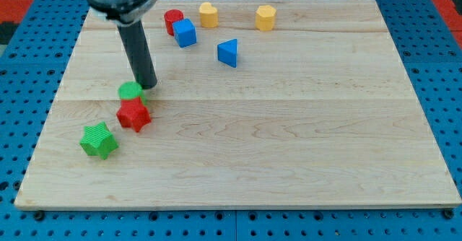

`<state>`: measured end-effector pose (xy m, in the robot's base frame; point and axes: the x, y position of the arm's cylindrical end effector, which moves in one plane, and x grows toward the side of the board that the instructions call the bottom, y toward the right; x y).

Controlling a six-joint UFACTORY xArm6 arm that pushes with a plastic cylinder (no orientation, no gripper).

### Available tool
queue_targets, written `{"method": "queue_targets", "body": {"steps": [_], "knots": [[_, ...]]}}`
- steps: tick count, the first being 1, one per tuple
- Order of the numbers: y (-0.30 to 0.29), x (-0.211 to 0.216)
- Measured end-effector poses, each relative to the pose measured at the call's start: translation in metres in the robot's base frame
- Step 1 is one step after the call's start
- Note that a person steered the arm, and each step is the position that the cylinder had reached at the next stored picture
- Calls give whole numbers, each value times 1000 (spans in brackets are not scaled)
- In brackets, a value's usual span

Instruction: Push the blue cube below to the green star

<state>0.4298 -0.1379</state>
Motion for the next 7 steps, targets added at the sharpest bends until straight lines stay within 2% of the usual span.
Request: {"method": "queue_targets", "body": {"steps": [1, 2, 3, 4, 6, 7], "knots": [[39, 28], [50, 61], [21, 84], [7, 80], [19, 35], [-7, 20]]}}
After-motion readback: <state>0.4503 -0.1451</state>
